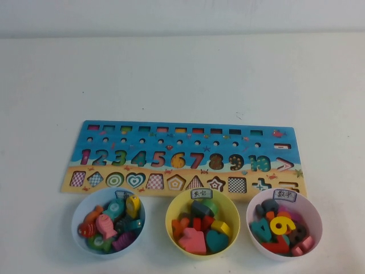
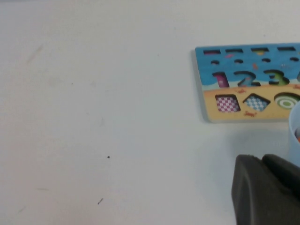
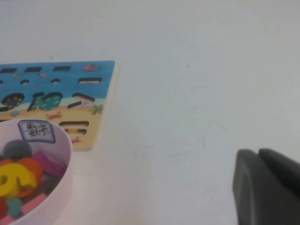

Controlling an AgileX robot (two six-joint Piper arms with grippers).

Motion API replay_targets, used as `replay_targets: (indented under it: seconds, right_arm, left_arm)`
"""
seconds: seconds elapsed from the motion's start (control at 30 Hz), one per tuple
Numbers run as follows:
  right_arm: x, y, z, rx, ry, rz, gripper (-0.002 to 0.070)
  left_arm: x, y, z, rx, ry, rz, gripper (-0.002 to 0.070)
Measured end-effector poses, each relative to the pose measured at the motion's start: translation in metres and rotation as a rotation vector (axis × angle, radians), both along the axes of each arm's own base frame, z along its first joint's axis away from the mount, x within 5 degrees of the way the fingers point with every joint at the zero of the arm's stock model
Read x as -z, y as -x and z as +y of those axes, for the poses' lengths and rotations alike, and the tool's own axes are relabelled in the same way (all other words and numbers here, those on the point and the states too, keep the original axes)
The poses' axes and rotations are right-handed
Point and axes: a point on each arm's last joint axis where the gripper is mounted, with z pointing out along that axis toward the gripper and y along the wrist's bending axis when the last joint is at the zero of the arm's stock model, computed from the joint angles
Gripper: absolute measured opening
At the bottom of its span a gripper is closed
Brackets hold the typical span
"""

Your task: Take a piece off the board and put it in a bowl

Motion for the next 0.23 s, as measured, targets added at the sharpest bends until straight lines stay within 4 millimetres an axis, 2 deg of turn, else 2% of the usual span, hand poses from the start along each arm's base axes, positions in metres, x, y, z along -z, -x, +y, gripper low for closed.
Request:
replay_targets:
  seconds: [0.23]
  right_arm:
    - [0.0000, 0.0000, 0.0000, 0.000, 0.000, 0.000, -0.0017]
  left_arm:
    - [0.0024, 0.0008, -0.0013, 0.023, -0.028, 0.025, -0.0003]
